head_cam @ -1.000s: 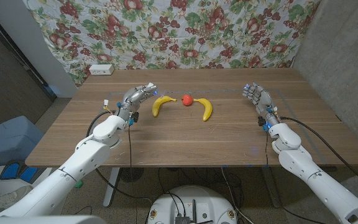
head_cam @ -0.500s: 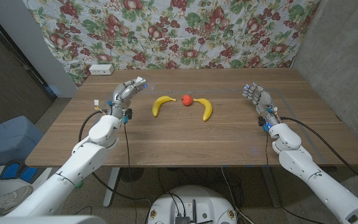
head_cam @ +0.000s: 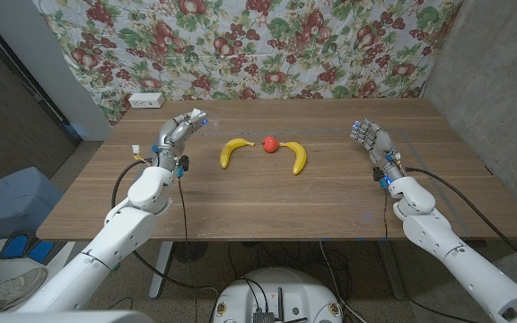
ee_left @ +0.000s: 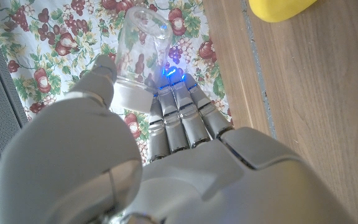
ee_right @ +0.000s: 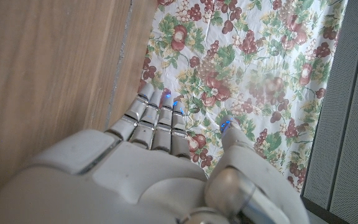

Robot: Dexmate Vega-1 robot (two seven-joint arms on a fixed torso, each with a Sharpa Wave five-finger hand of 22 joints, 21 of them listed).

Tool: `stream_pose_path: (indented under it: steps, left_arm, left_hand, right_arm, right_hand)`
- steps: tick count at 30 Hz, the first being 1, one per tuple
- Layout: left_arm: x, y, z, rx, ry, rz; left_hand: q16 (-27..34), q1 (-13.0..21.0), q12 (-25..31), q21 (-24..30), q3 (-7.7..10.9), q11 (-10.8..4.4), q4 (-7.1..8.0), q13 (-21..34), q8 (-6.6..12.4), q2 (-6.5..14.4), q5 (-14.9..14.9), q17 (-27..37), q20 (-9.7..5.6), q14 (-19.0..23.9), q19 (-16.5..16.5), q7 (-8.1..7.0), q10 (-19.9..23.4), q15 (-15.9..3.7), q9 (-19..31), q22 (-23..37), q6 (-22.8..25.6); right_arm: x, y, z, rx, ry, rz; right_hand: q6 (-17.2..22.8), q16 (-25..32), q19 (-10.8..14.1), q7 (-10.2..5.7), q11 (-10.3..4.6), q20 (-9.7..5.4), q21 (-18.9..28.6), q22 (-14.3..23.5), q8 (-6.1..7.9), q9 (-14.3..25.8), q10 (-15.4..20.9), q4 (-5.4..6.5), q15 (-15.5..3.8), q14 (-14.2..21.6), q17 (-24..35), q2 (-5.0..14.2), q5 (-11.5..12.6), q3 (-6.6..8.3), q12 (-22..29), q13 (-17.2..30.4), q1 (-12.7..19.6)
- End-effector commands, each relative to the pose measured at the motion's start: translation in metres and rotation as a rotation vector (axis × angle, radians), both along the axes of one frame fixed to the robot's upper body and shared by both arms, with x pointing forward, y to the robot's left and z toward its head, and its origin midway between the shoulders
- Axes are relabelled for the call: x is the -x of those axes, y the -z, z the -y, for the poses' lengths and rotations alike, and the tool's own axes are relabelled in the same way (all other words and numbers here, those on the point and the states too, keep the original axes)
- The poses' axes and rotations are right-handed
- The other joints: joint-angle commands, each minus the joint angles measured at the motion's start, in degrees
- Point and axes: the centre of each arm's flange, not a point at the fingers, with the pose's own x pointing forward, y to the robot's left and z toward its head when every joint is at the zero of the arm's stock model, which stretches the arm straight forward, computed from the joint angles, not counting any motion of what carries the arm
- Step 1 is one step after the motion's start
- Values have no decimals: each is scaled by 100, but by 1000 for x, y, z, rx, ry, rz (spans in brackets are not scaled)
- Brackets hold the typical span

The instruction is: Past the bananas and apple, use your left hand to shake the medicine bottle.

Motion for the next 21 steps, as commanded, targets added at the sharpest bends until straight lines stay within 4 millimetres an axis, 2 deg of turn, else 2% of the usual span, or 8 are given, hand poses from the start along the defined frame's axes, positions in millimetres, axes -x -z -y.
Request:
stream_pose_path:
  steps: [1, 21]
  left_arm:
    - [-11, 2, 11, -25, 47, -37]
    - [-37, 20, 52, -150, 249, -189]
  left_hand:
    - [-12, 1094, 39, 38, 7, -1099, 26, 770, 123, 1101, 35, 7, -54, 73, 9, -261, 1205, -922, 109, 23, 571]
    - [-35, 1103, 20, 48, -1, -1081, 30, 789, 100, 1106, 38, 4, -51, 66, -9, -256, 1197, -915, 132, 22, 561]
  right_arm:
    - [-3, 0, 0, -3, 1, -4]
    - [-8, 0, 0, -8, -2, -13]
  right_hand:
    - [40, 40, 51, 3, -21, 5, -9, 22, 25, 30, 12, -16, -15, 22, 16, -23, 32, 3, 35, 13, -42]
    - [39, 41, 67, 7, -8, 4, -50, 23, 25, 30, 20, -16, -7, 22, 15, -20, 33, 5, 41, 13, -38]
